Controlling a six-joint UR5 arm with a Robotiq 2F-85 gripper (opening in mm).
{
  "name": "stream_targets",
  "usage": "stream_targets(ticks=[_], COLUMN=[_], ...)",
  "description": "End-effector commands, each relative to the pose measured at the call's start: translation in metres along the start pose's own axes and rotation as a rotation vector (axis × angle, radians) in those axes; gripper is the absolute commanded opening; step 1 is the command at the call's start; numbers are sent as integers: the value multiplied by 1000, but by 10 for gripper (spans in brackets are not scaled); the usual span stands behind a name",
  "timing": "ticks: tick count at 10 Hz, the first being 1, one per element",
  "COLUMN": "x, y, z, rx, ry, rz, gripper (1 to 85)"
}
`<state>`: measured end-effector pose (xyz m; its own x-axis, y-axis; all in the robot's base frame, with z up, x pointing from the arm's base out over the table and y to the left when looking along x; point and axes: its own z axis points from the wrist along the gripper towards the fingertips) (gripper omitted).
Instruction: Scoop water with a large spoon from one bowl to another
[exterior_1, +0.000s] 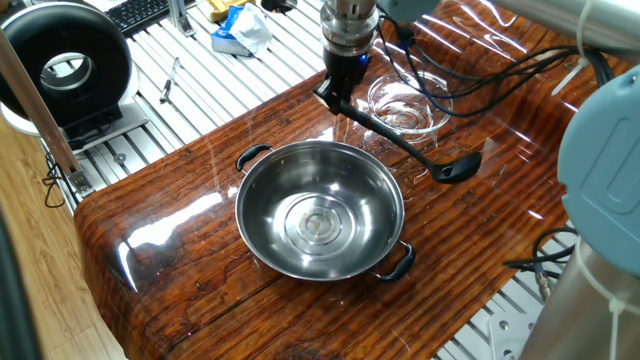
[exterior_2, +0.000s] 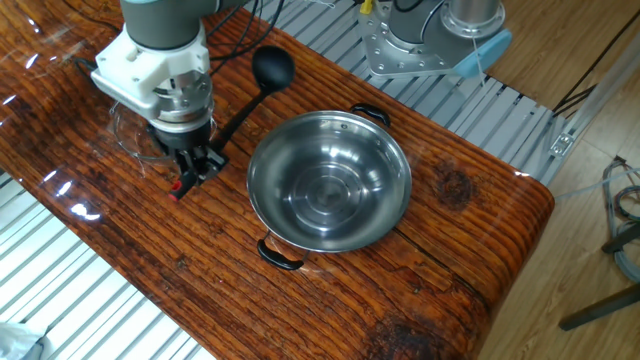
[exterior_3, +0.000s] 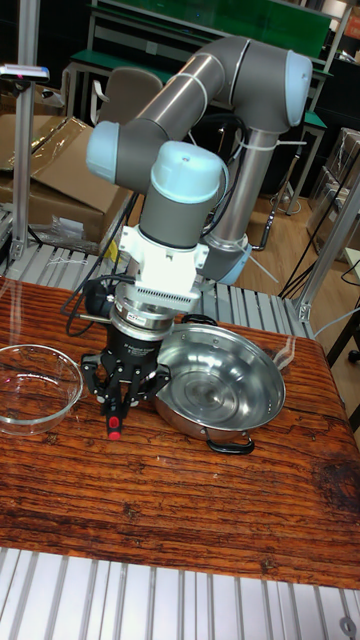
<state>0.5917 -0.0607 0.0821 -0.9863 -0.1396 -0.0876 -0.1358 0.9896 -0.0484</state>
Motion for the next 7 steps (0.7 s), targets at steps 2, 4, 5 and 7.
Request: stream_targets(ticks=[2, 4, 5, 7], x=[-20, -32, -34, -24], y=[11, 5, 4, 8], z=[-2, -3, -4, -3], rx=[-53, -26, -19, -41], ry=[-77, -125, -133, -93], rz=[-72, -116, -119, -103], gripper=[10, 10, 10, 10])
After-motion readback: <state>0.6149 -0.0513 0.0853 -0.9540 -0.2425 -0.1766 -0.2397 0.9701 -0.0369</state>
